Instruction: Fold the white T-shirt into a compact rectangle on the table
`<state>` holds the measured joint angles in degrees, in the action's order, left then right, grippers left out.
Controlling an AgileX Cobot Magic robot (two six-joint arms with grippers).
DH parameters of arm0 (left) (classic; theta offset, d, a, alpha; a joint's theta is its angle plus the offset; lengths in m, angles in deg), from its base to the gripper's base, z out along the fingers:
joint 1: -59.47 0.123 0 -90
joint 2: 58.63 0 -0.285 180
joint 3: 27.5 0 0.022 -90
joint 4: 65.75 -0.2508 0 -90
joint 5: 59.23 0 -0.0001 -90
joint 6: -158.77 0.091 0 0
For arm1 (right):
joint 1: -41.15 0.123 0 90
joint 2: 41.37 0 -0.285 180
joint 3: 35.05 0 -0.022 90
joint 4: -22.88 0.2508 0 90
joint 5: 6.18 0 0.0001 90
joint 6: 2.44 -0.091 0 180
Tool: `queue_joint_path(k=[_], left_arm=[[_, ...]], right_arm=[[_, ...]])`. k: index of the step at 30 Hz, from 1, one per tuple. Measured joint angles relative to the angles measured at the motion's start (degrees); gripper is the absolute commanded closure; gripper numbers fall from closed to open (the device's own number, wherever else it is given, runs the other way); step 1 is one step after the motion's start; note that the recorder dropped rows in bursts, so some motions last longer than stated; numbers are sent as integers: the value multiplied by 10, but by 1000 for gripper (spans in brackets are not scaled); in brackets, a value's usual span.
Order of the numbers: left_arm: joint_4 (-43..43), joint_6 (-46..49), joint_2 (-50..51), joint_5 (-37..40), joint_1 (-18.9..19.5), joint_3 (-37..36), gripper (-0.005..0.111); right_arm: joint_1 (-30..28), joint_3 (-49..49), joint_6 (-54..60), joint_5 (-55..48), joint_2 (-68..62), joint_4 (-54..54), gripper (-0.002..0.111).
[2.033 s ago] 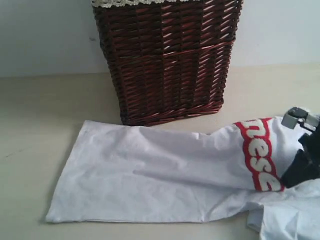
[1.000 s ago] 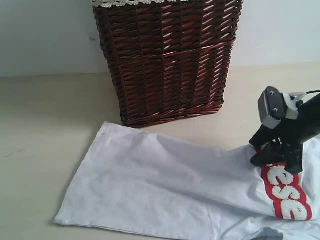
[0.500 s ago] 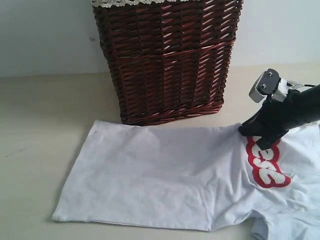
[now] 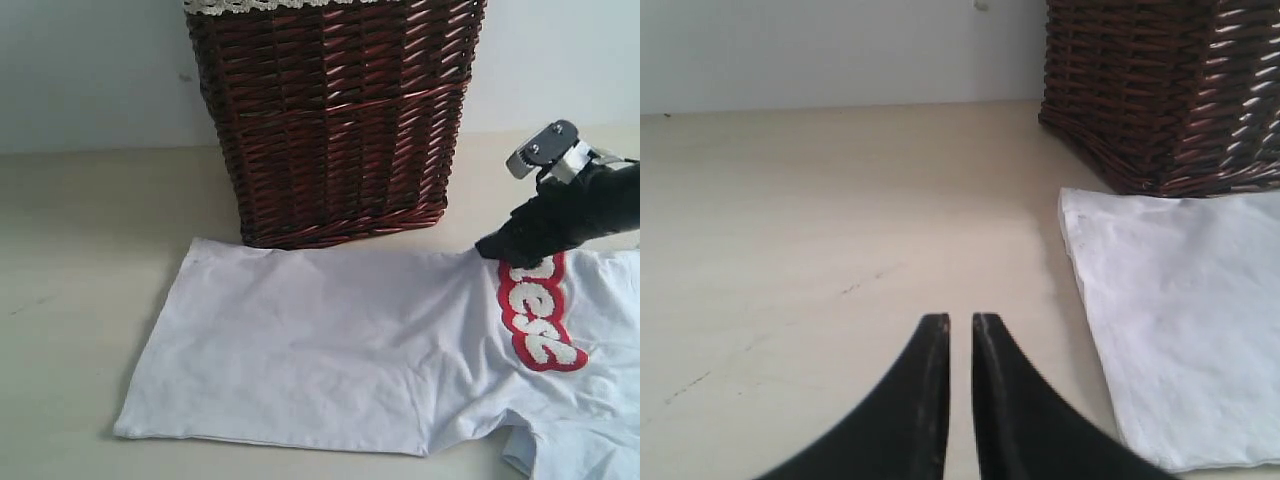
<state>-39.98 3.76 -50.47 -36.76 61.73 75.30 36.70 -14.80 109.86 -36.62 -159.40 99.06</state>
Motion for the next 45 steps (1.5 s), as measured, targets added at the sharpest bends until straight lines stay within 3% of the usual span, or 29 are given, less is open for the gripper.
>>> queue_joint_path(k=[8, 10, 14, 16, 27, 33, 36, 42, 45], left_arm=[[0, 0, 0, 0, 0, 0, 96], [0, 0, 0, 0, 0, 0, 96], [0, 0, 0, 0, 0, 0, 96], [0, 0, 0, 0, 0, 0, 96], [0, 0, 0, 0, 0, 0, 96], [0, 0, 0, 0, 0, 0, 96], [0, 0, 0, 0, 0, 0, 96], [0, 0, 0, 0, 0, 0, 96], [0, 0, 0, 0, 0, 0, 96]], right_arm=[[0, 0, -8, -81, 129, -53, 37], [0, 0, -24, -134, 149, -132, 40], [6, 5, -40, -334, 167, -342, 43], [9, 23, -41, -371, 175, -417, 43], [9, 197, -9, -378, 276, -663, 44], [9, 263, -13, -300, 237, -690, 46], [9, 278, -18, -235, 206, -690, 57], [9, 279, -24, -186, 176, -682, 108], [9, 279, -31, -180, 173, -681, 108]])
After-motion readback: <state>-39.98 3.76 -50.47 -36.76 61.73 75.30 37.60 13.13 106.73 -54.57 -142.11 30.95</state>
